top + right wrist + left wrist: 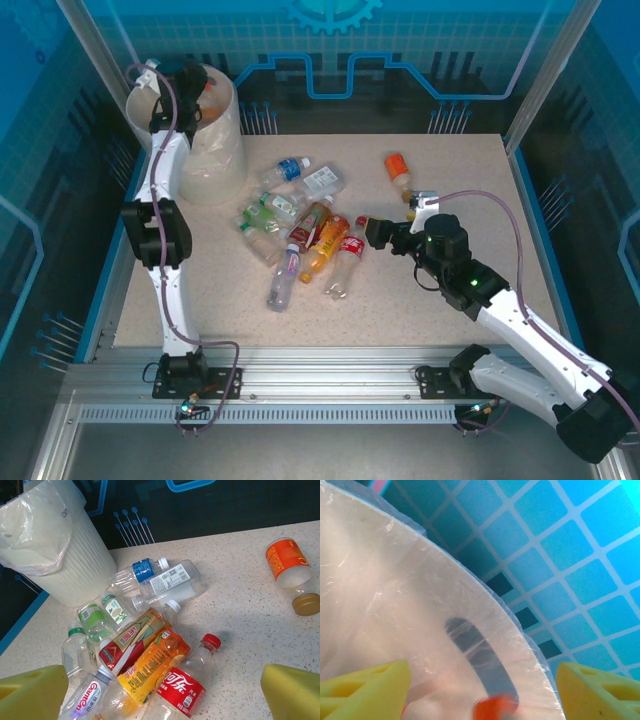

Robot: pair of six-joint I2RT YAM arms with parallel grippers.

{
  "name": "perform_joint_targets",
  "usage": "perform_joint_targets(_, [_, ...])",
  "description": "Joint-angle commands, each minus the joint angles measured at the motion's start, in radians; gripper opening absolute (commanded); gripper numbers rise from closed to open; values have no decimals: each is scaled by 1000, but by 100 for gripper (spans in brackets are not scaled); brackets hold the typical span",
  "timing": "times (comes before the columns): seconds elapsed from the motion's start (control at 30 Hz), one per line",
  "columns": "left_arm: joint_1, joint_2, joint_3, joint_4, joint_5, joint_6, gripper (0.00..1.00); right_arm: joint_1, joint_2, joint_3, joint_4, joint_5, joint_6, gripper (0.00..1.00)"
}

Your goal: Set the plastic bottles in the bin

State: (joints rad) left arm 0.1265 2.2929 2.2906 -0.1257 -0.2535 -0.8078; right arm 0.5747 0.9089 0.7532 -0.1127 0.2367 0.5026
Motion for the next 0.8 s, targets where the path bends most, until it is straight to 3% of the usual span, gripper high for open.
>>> perform_joint_targets(0.0, [4, -18, 44, -1, 29, 6, 80, -12, -16, -11, -8, 27, 20, 100])
perform_joint_targets(0.23, [2, -79, 7, -8, 76, 44, 89, -13, -4, -12, -16, 59, 42, 100])
perform_joint_targets(0.57, [-22, -277, -253, 115, 121, 76, 96, -20, 5, -41, 12, 80, 70, 100])
perform_joint_targets(0.77, [-77, -407, -381, 130, 105, 175, 99, -59, 26, -62, 7, 82, 125, 100])
